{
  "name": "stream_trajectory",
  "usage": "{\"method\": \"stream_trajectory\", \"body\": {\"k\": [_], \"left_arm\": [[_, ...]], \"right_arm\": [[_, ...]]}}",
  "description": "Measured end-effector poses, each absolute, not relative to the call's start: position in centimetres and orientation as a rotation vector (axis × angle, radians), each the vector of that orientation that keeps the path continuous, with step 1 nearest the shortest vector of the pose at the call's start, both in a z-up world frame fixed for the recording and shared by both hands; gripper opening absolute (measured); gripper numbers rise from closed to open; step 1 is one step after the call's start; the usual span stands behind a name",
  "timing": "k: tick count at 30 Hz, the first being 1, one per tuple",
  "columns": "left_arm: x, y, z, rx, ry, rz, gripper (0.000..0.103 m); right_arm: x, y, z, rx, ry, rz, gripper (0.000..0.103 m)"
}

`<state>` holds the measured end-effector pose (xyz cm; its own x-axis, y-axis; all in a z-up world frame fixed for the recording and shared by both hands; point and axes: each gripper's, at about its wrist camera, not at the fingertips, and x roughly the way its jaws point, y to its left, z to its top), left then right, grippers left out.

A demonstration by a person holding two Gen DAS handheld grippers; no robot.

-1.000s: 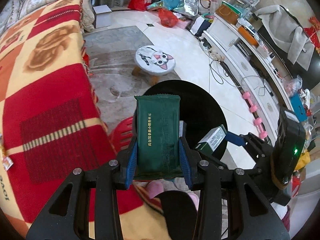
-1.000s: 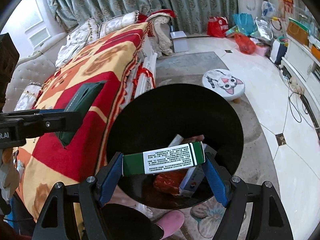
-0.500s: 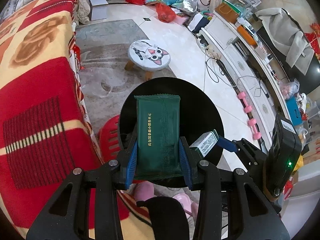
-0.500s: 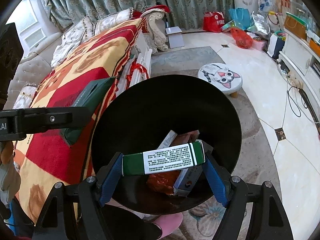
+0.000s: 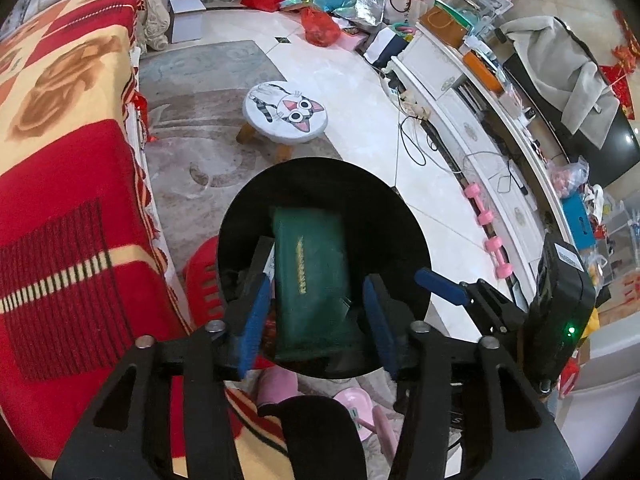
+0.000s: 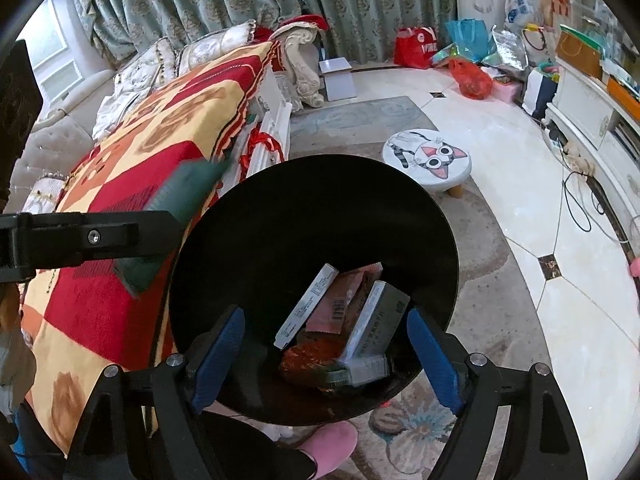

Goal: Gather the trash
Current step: 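Open both tools to drop the pouch and box into the bin, then move both tools back over the tissue packet and snack wrapper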

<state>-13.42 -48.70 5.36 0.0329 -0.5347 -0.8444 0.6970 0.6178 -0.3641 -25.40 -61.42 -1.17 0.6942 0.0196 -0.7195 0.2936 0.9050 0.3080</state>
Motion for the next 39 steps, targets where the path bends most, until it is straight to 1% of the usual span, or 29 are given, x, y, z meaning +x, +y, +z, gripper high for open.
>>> {"method": "stream_trajectory", "body": {"k": [8,17,25,39], "left_arm": [[-13.6,-47.2,6.4,0.170,1.183,-0.921,0.049],[-14.0,-42.7,7.4,0.207,1.134,-0.807,0.049],[-14.8,-36.1,7.2,0.248,1.126,-0.695,0.049],[-18.0,-23.4,8.3,0.218,1.160,-0.553,0.049]], "right_arm": [[-25.9,-60.5,-0.7,0.421,0.784,-0.141,0.083],[-25.6,-58.4,0.8,0.400,0.771,-0.102,0.083],[-23.9,-54.3,2.4,0.364,0.766,-0.018,0.083],[-19.5,-44.3,4.4,0.248,0.770,0.209,0.083]]}}
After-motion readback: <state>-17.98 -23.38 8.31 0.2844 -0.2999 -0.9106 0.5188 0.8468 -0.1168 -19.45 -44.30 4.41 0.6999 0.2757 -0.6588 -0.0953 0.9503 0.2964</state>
